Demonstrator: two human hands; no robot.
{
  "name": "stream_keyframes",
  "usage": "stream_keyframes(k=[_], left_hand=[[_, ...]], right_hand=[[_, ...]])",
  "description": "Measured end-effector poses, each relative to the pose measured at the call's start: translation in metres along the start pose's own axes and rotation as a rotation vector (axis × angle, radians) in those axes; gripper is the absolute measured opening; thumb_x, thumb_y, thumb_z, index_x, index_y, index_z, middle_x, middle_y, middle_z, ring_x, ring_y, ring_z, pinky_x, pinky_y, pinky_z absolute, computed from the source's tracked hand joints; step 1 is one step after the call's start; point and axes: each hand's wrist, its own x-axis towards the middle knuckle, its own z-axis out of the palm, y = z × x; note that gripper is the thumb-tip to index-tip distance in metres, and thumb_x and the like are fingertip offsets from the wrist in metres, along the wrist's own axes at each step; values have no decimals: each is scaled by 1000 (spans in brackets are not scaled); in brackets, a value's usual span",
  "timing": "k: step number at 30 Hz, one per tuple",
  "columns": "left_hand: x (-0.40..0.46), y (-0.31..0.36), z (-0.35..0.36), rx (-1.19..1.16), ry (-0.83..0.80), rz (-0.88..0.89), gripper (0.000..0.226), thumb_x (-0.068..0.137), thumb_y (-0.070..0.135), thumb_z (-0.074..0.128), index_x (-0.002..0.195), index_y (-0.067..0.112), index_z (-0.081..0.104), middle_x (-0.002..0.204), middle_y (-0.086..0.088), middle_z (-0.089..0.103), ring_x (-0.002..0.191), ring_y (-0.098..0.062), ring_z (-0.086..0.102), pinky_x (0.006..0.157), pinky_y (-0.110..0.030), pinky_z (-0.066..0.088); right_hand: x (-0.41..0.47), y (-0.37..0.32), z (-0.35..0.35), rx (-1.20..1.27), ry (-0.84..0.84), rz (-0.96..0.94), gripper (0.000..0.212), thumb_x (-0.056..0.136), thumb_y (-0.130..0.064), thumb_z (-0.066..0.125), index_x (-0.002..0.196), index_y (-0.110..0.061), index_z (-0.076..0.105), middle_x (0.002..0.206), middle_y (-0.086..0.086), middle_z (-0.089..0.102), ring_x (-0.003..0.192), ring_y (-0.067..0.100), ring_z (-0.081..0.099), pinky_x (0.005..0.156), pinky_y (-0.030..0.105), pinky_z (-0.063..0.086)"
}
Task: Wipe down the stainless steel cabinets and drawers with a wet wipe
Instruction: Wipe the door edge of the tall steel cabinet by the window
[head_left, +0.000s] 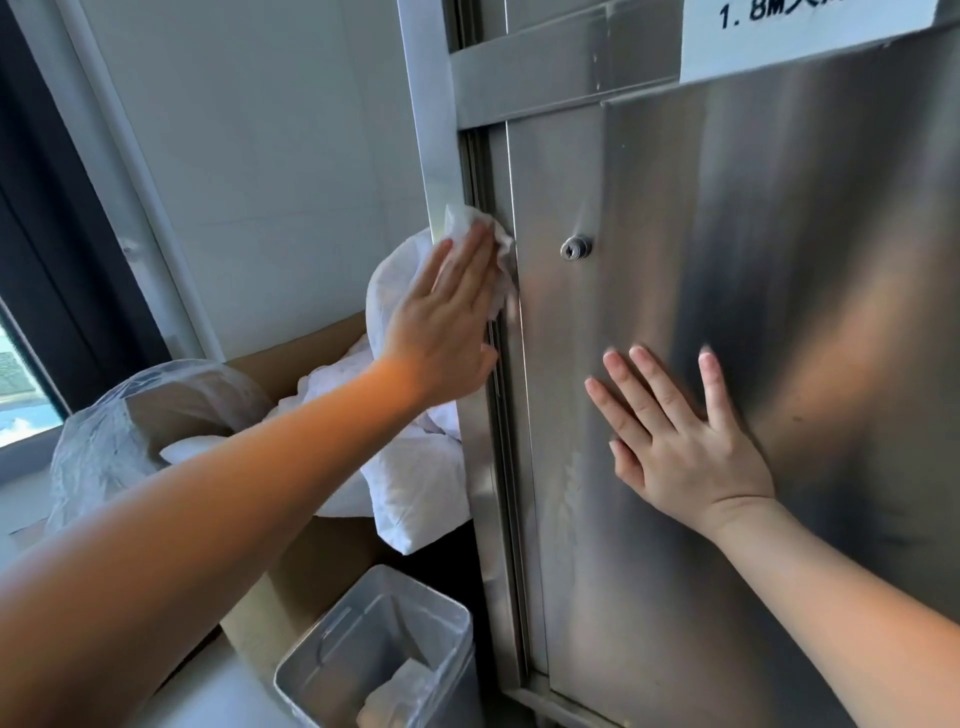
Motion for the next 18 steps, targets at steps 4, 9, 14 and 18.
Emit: stream_keyframes(k=[4, 9, 14, 18], left_hand=[[-6, 18, 1, -134, -14, -48, 78, 79, 34, 37, 146, -6, 35, 158, -27, 20, 150, -36, 11, 122, -49, 14], [-80, 68, 36, -162, -166, 76, 80, 87, 40, 37, 151, -5, 22, 160, -26, 9, 151, -35, -1, 122, -49, 8], [-150, 128, 68, -211, -326, 135, 79, 88, 42, 27, 152, -5, 15, 160, -26, 0, 150, -35, -7, 123, -48, 2], [-199, 177, 86, -241, -491, 102, 83, 90, 43, 28, 152, -4, -1, 157, -24, -18, 147, -35, -22, 121, -48, -10]], right_hand=[[0, 0, -1, -11, 1, -12, 62, 98, -37, 34, 155, -15, 21, 162, 11, 14, 150, 28, 12, 116, 64, 6], [0, 0, 0, 2, 2, -11, 62, 99, -37, 33, 155, -14, 17, 163, 12, 11, 150, 29, 11, 116, 64, 3], [-1, -1, 1, 42, 30, -3, 61, 100, -34, 33, 155, -14, 18, 162, 11, 14, 149, 29, 12, 116, 64, 2], [-2, 0, 1, 63, 19, -10, 60, 102, -34, 29, 156, -14, 12, 163, 12, 11, 150, 30, 10, 115, 63, -5]])
